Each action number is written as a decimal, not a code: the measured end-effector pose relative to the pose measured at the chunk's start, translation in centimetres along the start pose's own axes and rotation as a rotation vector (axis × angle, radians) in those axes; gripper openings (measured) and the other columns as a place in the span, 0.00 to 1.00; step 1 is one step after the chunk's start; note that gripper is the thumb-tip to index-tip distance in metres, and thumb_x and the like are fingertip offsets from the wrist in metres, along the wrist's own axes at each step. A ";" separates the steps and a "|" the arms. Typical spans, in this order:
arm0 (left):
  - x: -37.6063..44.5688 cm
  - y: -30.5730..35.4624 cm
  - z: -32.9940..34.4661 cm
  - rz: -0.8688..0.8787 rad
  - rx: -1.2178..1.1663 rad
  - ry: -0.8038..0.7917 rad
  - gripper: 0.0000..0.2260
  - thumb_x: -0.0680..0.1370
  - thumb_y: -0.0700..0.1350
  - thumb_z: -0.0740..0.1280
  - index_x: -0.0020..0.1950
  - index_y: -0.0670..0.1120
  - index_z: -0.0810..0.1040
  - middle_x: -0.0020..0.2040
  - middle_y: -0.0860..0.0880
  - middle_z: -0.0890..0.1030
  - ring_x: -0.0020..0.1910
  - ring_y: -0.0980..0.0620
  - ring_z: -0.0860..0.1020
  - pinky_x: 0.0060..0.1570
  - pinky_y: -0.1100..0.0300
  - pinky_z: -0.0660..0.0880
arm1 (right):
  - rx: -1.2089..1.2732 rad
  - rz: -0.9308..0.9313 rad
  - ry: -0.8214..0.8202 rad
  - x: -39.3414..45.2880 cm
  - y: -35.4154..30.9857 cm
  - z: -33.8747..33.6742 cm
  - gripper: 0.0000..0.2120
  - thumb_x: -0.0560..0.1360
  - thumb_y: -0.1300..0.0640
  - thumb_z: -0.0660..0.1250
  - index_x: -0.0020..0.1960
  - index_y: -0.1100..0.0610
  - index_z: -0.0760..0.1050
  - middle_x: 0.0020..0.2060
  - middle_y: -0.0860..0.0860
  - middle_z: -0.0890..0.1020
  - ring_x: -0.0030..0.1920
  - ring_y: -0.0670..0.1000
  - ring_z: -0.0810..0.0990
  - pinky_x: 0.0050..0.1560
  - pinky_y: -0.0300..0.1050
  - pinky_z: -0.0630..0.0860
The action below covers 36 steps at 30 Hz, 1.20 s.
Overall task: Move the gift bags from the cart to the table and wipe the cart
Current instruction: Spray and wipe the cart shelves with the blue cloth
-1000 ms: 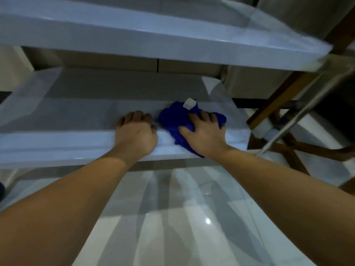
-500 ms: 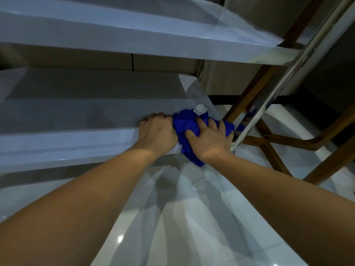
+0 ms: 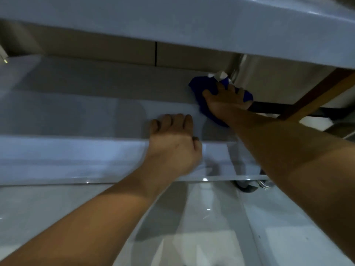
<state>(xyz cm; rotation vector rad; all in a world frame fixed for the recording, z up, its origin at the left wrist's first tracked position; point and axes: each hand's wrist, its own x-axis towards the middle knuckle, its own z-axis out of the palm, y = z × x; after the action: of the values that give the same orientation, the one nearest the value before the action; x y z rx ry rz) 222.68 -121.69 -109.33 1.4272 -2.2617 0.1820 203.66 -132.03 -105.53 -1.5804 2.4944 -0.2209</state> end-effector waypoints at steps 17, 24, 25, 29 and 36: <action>0.1 0.1 0.0 -0.013 -0.008 0.005 0.18 0.74 0.51 0.61 0.54 0.41 0.81 0.57 0.41 0.80 0.52 0.38 0.76 0.54 0.42 0.71 | 0.049 -0.192 -0.020 3.3 0.9 -0.3 0.40 0.73 0.29 0.45 0.80 0.45 0.55 0.80 0.55 0.57 0.78 0.65 0.53 0.75 0.69 0.52; 0.4 0.1 -0.5 -0.029 -0.008 -0.107 0.26 0.74 0.54 0.52 0.58 0.41 0.81 0.56 0.42 0.79 0.52 0.38 0.75 0.53 0.44 0.70 | -0.054 -0.251 -0.002 -7.2 3.4 -0.9 0.30 0.81 0.37 0.51 0.80 0.46 0.55 0.79 0.53 0.60 0.78 0.61 0.53 0.75 0.67 0.49; 0.4 0.1 -0.6 -0.027 -0.016 -0.109 0.26 0.74 0.54 0.51 0.58 0.41 0.81 0.55 0.41 0.79 0.52 0.38 0.76 0.53 0.44 0.70 | -0.051 -0.266 -0.010 -9.0 3.9 -1.1 0.29 0.82 0.39 0.52 0.80 0.47 0.56 0.79 0.53 0.60 0.78 0.59 0.53 0.75 0.60 0.48; 0.3 0.2 -1.4 -0.026 -0.031 -0.177 0.29 0.71 0.55 0.48 0.59 0.44 0.80 0.57 0.43 0.79 0.56 0.38 0.75 0.59 0.43 0.68 | -0.064 -0.284 0.071 -15.9 6.2 -1.1 0.31 0.77 0.35 0.50 0.77 0.44 0.61 0.76 0.52 0.67 0.76 0.59 0.59 0.74 0.63 0.55; 0.5 0.2 -1.8 -0.042 0.036 -0.272 0.22 0.80 0.57 0.54 0.65 0.46 0.76 0.65 0.44 0.75 0.64 0.39 0.72 0.65 0.43 0.65 | -0.164 -0.498 0.165 -23.7 11.4 0.3 0.33 0.80 0.33 0.55 0.80 0.46 0.57 0.77 0.54 0.65 0.78 0.59 0.56 0.78 0.64 0.53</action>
<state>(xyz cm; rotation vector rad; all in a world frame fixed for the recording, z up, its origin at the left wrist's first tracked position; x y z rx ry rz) 222.91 -121.39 -107.54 1.6005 -2.4515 0.0154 203.66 -105.75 -106.63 -2.3229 2.2297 -0.2229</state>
